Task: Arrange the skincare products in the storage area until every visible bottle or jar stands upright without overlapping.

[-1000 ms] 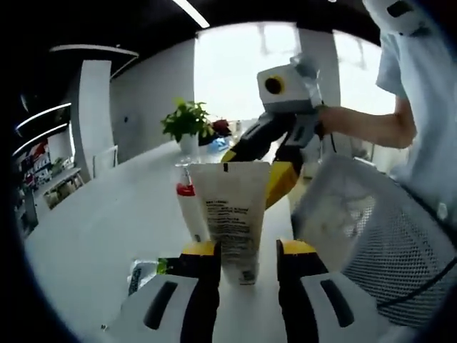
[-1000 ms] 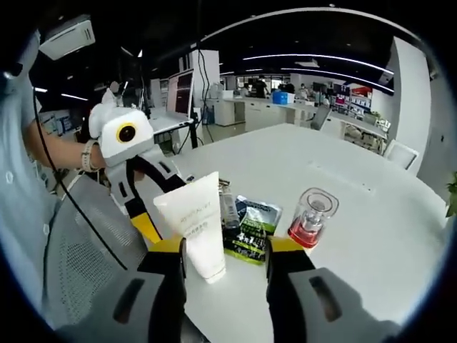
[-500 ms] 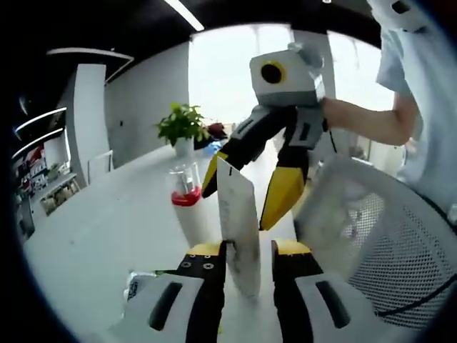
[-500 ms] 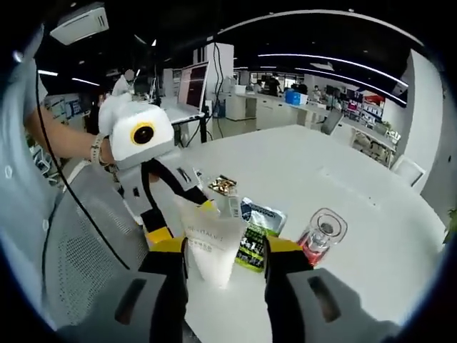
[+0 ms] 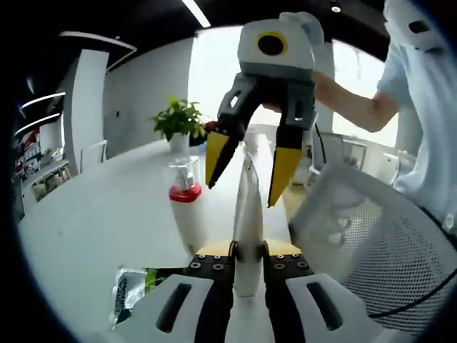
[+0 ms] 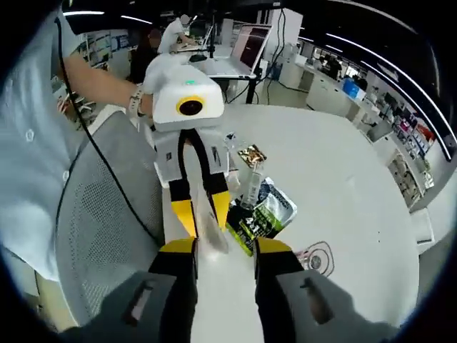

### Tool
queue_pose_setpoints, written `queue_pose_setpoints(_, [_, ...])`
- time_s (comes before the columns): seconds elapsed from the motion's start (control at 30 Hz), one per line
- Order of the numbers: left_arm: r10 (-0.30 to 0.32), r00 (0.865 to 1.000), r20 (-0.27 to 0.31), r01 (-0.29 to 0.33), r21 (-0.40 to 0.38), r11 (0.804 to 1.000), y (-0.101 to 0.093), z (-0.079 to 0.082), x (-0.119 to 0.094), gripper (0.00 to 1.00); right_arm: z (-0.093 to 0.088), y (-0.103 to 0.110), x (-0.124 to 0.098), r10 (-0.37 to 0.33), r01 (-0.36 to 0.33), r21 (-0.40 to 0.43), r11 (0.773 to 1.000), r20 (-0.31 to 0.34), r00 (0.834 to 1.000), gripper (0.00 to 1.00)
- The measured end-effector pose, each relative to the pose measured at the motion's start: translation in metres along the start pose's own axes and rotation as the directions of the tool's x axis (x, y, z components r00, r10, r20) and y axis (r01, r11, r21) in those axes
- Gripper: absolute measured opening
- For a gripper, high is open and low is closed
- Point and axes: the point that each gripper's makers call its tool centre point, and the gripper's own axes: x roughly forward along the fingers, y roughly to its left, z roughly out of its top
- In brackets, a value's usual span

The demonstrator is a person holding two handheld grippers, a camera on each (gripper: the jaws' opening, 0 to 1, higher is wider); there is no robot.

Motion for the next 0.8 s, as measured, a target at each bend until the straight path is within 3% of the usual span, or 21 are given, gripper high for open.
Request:
queue_pose_setpoints(0.1, [-0.015,1.000,-0.002,0.015,0.007,1.000,-0.001,0.000,0.000,0.10,0.002,-0.001,0.005,0.057,-0.059,-0.038,0.998,-0.047,0.997,0.22])
queue_pose_setpoints(0.23, [0.004,1.000,0.007,-0.004,0.005,1.000,0.001,0.000,0.000,0.12,0.001,0.005,0.013,0.139,-0.158,-0.121,0.980,-0.156,0.978,0.24])
queue_pose_setpoints(0.33, [0.023,1.000,0.010,-0.023,0.027,0.999,0.000,-0.002,0.003,0.13,-0.001,0.007,0.019,0.162,-0.192,-0.136,0.972,-0.203,0.966,0.14])
queue_pose_setpoints(0.43, [0.026,0.999,-0.046,-0.024,0.041,0.999,-0.002,-0.017,0.007,0.16,-0.003,0.015,0.022,0.209,-0.250,-0.145,0.957,-0.249,0.946,0.10])
queue_pose_setpoints(0.53, [0.017,0.997,-0.069,-0.014,0.034,0.999,-0.005,-0.026,0.010,0.22,-0.002,0.014,0.022,0.208,-0.260,-0.165,0.951,-0.275,0.939,0.09])
queue_pose_setpoints(0.67, [0.094,0.991,-0.100,-0.088,0.062,0.994,0.010,-0.033,0.010,0.17,-0.002,0.004,0.023,0.212,-0.260,-0.140,0.956,-0.287,0.934,0.07])
queue_pose_setpoints(0.7, [0.074,0.993,-0.096,-0.069,0.054,0.996,0.008,-0.032,0.012,0.16,-0.002,0.002,0.023,0.210,-0.259,-0.142,0.955,-0.289,0.934,0.07])
queue_pose_setpoints(0.8, [0.095,0.990,-0.105,-0.089,0.066,0.994,0.017,-0.032,0.012,0.15,-0.001,-0.005,0.025,0.206,-0.259,-0.149,0.954,-0.303,0.930,0.07])
